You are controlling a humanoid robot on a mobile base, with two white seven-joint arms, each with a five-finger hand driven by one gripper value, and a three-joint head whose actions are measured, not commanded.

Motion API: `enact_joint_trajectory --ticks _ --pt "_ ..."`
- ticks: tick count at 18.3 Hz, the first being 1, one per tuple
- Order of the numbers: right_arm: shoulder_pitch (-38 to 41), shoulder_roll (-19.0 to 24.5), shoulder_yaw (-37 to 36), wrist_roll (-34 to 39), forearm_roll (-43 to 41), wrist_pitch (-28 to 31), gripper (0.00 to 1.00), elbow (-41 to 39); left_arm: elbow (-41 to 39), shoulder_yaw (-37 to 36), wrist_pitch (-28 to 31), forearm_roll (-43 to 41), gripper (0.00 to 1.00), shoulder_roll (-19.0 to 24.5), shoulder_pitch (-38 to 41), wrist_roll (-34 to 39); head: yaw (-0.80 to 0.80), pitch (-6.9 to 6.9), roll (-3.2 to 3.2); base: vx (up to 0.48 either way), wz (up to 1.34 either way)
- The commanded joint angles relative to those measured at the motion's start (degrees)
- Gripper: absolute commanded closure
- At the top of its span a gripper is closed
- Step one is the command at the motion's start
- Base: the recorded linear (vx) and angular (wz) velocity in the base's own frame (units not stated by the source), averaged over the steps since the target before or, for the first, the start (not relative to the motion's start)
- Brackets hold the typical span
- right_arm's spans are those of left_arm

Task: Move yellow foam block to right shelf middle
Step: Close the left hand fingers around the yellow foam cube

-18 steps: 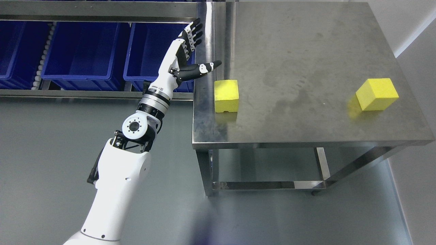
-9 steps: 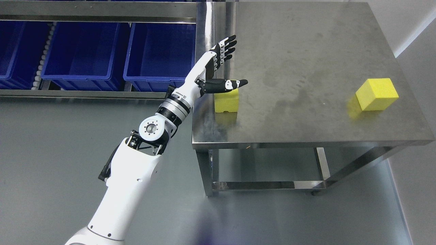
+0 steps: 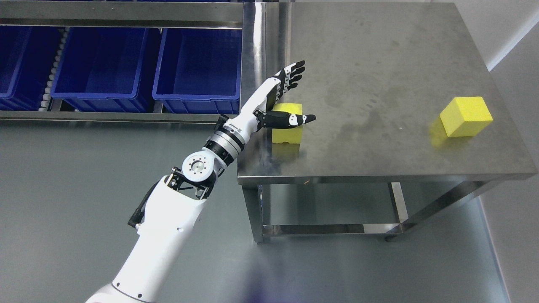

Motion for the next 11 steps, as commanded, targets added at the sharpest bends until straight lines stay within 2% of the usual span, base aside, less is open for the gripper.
enact_joint_trajectory --ticks 1,5,7,11 --pt "0.1 -1.0 0.0 0.0 0.2 0.0 0.00 -1.0 0.0 -2.2 -1.4 -3.2 0.02 0.9 3.1 -1.5 0.00 0.00 0.00 0.000 0.00" --pt "0.1 -1.0 0.0 0.0 0.2 0.0 0.00 -1.0 -0.1 -1.9 -1.9 -3.3 0.02 0.9 3.1 -1.7 0.00 0.00 0.00 0.000 0.00" --pt "0.1 -1.0 0.0 0.0 0.2 0.0 0.00 -1.0 -0.1 -2.1 -4.9 -3.5 0.03 1.2 2.6 -2.4 0.00 0.00 0.00 0.000 0.00" --pt "0.1 -1.0 0.0 0.0 0.2 0.0 0.00 -1.0 -0.2 -2.2 -6.0 -3.5 0.08 4.0 2.5 -4.1 0.00 0.00 0.00 0.000 0.00"
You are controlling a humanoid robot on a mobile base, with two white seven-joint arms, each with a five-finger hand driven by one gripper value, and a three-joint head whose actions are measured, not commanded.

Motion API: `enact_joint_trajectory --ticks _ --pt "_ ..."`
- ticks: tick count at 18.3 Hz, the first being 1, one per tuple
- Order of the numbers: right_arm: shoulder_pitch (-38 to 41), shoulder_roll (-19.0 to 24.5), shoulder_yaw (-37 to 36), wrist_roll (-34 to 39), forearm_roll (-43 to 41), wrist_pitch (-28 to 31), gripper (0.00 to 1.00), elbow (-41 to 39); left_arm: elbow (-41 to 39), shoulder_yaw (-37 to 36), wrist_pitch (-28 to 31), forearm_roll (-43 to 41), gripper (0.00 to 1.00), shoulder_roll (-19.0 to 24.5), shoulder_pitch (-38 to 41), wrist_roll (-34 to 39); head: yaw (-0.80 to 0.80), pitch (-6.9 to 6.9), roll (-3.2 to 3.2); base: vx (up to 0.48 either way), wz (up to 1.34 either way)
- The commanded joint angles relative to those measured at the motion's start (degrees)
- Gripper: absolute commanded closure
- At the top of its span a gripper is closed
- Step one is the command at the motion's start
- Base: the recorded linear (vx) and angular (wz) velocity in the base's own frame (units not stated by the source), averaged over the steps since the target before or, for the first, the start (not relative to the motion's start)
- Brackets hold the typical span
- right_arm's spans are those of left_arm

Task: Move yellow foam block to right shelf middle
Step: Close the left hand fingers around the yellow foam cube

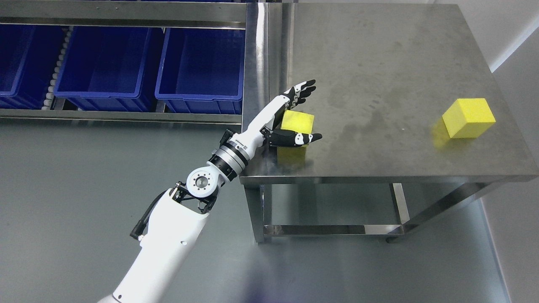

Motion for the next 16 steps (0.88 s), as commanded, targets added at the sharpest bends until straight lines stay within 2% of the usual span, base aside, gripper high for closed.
enact_joint_trajectory --ticks 1,3,4,6,8,10,11,14,16 --pt "0.1 -1.0 0.0 0.0 0.2 -0.1 0.00 -1.0 -0.1 -0.8 -1.7 -1.0 0.10 3.9 0.3 -1.1 0.00 0.00 0.00 0.000 0.00" --pt "0.1 -1.0 0.0 0.0 0.2 -0.1 0.00 -1.0 -0.1 -0.7 -3.6 -2.1 0.15 4.3 0.7 -1.1 0.00 0.00 0.00 0.000 0.00" --pt "0.1 -1.0 0.0 0.0 0.2 -0.1 0.00 -1.0 -0.1 -0.7 -4.2 -2.4 0.24 4.4 0.8 -1.1 0.00 0.00 0.00 0.000 0.00" --pt "0.1 -1.0 0.0 0.0 0.2 -0.1 0.00 -1.0 -0.1 -0.7 -4.4 -2.8 0.32 4.3 0.6 -1.1 0.00 0.00 0.00 0.000 0.00" --pt "0.1 -1.0 0.0 0.0 0.2 -0.1 0.00 -1.0 -0.1 -0.7 -4.4 -3.5 0.52 4.3 0.4 -1.2 0.00 0.00 0.00 0.000 0.00" --pt "0.1 -1.0 0.0 0.0 0.2 -0.1 0.00 -1.0 -0.1 -0.7 -4.3 -4.3 0.80 4.2 0.2 -1.2 0.00 0.00 0.00 0.000 0.00" --pt "0.1 -1.0 0.0 0.0 0.2 -0.1 0.00 -1.0 -0.1 -0.7 -4.3 -4.7 0.87 4.2 0.2 -1.3 0.00 0.00 0.00 0.000 0.00" --pt "0.1 -1.0 0.0 0.0 0.2 -0.1 0.00 -1.0 -0.1 -0.6 -4.2 -5.0 0.97 4.2 0.1 -1.8 0.00 0.00 0.00 0.000 0.00" --pt "0.1 -1.0 0.0 0.0 0.2 -0.1 0.00 -1.0 -0.1 -0.3 -4.2 -4.9 1.00 4.1 0.1 -1.8 0.00 0.00 0.00 0.000 0.00"
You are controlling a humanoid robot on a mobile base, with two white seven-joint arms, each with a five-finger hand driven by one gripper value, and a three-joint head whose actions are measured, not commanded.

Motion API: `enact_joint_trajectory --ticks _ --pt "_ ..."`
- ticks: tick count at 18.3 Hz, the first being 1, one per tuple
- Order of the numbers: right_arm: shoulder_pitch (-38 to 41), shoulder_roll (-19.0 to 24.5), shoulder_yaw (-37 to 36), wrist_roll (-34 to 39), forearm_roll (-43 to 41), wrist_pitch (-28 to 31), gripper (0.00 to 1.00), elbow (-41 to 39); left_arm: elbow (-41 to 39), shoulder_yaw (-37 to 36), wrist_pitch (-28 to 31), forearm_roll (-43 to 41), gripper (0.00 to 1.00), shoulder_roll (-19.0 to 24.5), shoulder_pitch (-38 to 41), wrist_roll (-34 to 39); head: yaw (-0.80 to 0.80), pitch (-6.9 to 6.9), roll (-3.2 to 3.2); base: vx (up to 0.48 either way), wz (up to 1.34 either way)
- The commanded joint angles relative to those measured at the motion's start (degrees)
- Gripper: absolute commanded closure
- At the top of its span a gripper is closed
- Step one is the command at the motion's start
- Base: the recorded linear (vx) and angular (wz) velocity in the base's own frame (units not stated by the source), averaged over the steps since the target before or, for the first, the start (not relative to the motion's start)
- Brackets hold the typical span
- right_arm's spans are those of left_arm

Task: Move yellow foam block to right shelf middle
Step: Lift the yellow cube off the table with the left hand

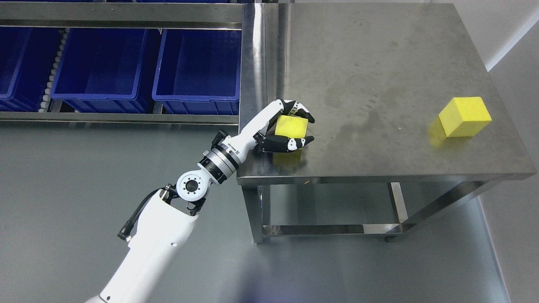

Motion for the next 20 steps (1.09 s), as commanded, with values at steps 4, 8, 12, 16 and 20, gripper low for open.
enact_joint_trajectory --ticks 4,8,12,16,20 --pt "0.1 -1.0 0.0 0.0 0.2 -0.1 0.00 -1.0 -1.6 3.1 0.1 -1.8 1.00 0.6 -1.2 -0.1 0.00 0.00 0.00 0.000 0.00" --pt "0.1 -1.0 0.0 0.0 0.2 -0.1 0.00 -1.0 -2.4 7.8 -1.1 -1.8 1.00 1.0 -4.2 -0.1 0.00 0.00 0.00 0.000 0.00" --pt "0.1 -1.0 0.0 0.0 0.2 -0.1 0.00 -1.0 -3.8 12.0 -2.2 -1.7 1.00 1.0 -7.2 -0.1 0.00 0.00 0.00 0.000 0.04" --pt "0.1 -1.0 0.0 0.0 0.2 -0.1 0.00 -1.0 -6.1 15.1 -2.2 -1.6 1.00 3.9 -7.6 0.1 0.00 0.00 0.00 0.001 0.01" --pt "0.1 -1.0 0.0 0.0 0.2 -0.1 0.00 -1.0 -8.6 20.2 -2.2 0.1 1.00 6.6 -5.8 0.3 0.00 0.00 0.00 -0.013 0.13"
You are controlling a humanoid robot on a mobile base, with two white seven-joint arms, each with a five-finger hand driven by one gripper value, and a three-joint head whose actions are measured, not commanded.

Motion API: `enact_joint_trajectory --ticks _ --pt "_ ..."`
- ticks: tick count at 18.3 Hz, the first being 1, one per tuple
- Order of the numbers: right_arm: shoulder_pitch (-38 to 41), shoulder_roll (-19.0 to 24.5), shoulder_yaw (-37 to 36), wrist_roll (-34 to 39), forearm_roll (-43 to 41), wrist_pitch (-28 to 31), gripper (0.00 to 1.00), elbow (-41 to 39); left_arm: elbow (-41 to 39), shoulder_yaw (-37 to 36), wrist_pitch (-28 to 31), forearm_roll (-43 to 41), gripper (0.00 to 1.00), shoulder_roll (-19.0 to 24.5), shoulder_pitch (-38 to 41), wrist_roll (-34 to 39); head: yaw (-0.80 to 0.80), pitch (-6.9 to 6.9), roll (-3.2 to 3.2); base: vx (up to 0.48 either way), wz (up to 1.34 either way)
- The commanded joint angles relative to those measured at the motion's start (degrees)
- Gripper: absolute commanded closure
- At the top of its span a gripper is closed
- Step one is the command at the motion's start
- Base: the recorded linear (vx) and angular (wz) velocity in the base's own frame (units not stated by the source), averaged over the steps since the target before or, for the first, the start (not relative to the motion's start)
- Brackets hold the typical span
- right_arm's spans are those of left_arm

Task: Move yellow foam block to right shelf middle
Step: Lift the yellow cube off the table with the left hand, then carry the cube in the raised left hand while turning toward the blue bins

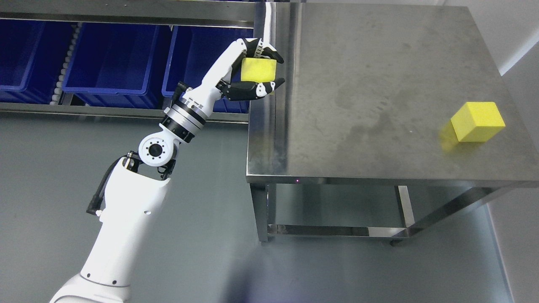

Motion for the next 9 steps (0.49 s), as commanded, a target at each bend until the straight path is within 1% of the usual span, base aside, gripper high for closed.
enact_joint_trajectory --ticks 1,3,6,9 --pt "0.1 -1.0 0.0 0.0 0.2 0.0 0.00 -1.0 -5.2 10.9 -0.1 2.5 1.00 4.2 1.6 0.4 0.00 0.00 0.00 -0.020 0.32" --pt "0.1 -1.0 0.0 0.0 0.2 0.0 0.00 -1.0 -5.6 12.7 -1.5 5.2 1.00 4.0 3.3 1.4 0.00 0.00 0.00 -0.015 0.40" --pt "0.1 -1.0 0.0 0.0 0.2 0.0 0.00 -1.0 -5.6 14.1 -3.9 6.3 1.00 3.2 6.3 3.9 0.00 0.00 0.00 0.005 0.61" --pt "0.1 -1.0 0.0 0.0 0.2 0.0 0.00 -1.0 -5.6 14.2 -7.8 8.4 1.00 1.3 9.7 5.9 0.00 0.00 0.00 0.038 0.94"
